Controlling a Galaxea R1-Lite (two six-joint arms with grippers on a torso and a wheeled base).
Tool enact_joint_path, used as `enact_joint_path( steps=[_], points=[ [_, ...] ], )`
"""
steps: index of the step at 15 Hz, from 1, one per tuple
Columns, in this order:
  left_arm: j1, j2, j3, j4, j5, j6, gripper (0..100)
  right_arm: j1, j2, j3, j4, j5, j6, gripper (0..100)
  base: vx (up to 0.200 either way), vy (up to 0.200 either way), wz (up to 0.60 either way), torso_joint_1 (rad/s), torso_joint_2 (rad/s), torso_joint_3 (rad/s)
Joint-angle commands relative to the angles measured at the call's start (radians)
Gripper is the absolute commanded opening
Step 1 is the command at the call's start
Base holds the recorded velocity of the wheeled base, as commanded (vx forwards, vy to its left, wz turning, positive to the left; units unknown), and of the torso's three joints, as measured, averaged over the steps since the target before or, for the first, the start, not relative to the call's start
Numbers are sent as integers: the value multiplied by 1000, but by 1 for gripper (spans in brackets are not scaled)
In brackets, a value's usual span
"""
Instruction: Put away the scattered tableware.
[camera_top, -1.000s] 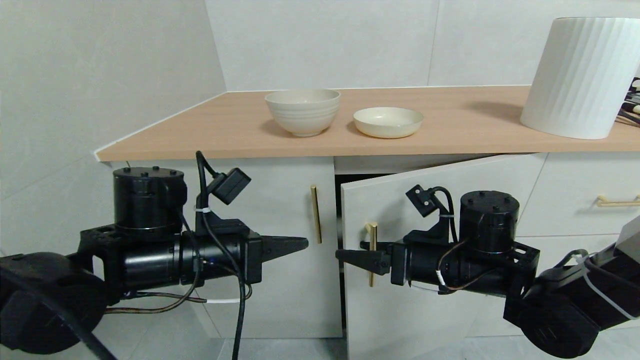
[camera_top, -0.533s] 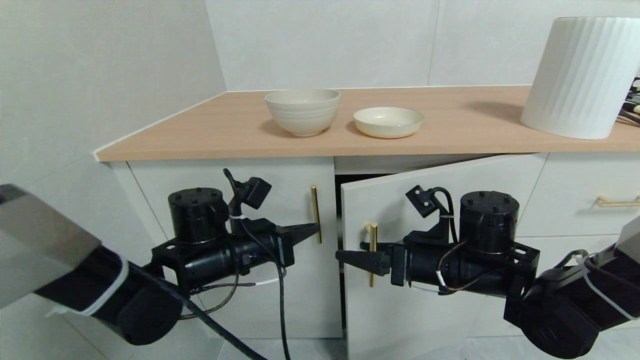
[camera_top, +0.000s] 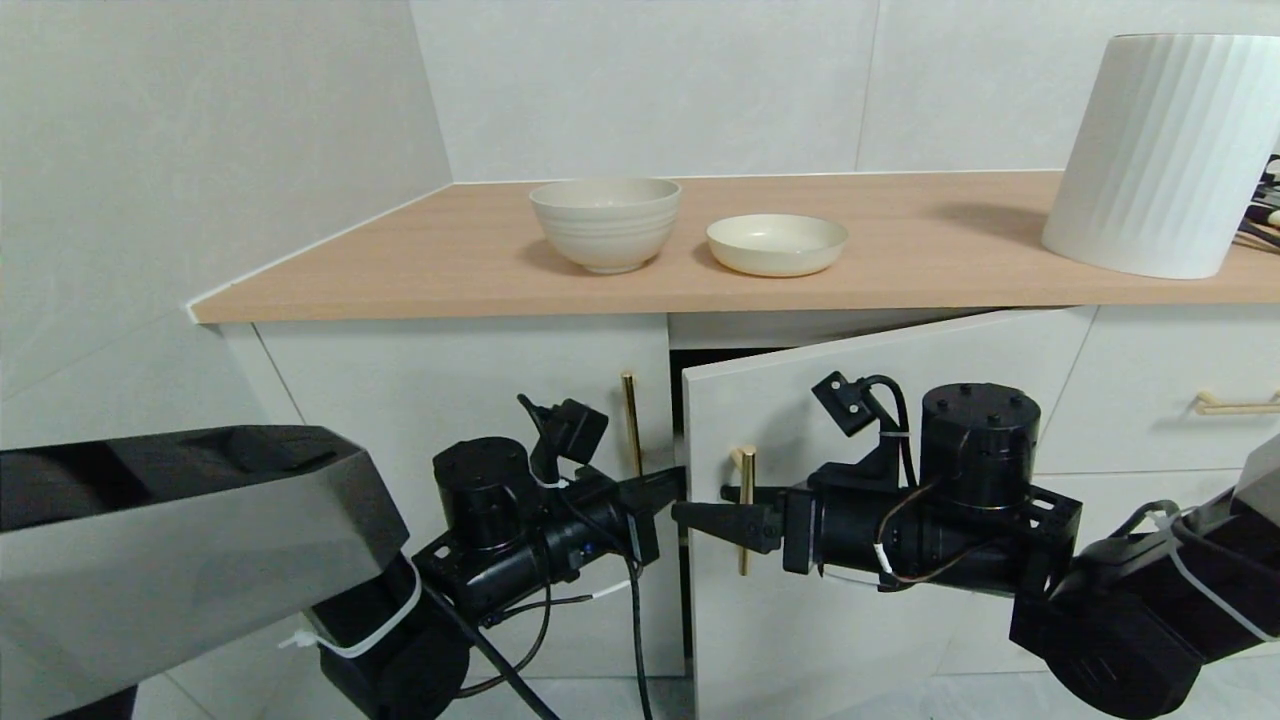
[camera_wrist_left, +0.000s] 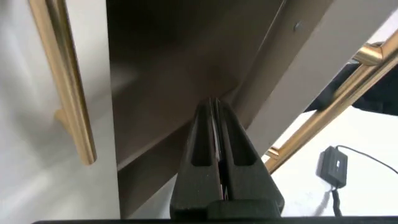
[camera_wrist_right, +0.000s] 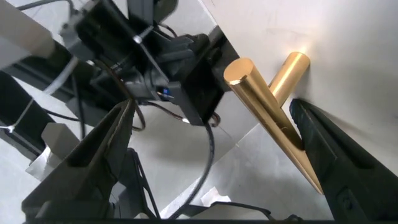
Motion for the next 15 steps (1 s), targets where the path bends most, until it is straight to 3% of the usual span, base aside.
enact_joint_path(
  steps=[1,6,15],
  points=[
    [-17,40,-2,-42,1,0,0,-3,0,4,0,0,0,100,0,0,0,0,0,0],
    [-39,60,1,-71,1,-2,0,-39,-40,60,-9,6,-14,100,0,0,0,0,0,0],
    [-43,58,-3,-71,1,-2,0,-109,-63,112,-22,-11,-178,100,0,0,0,0,0,0]
  ],
)
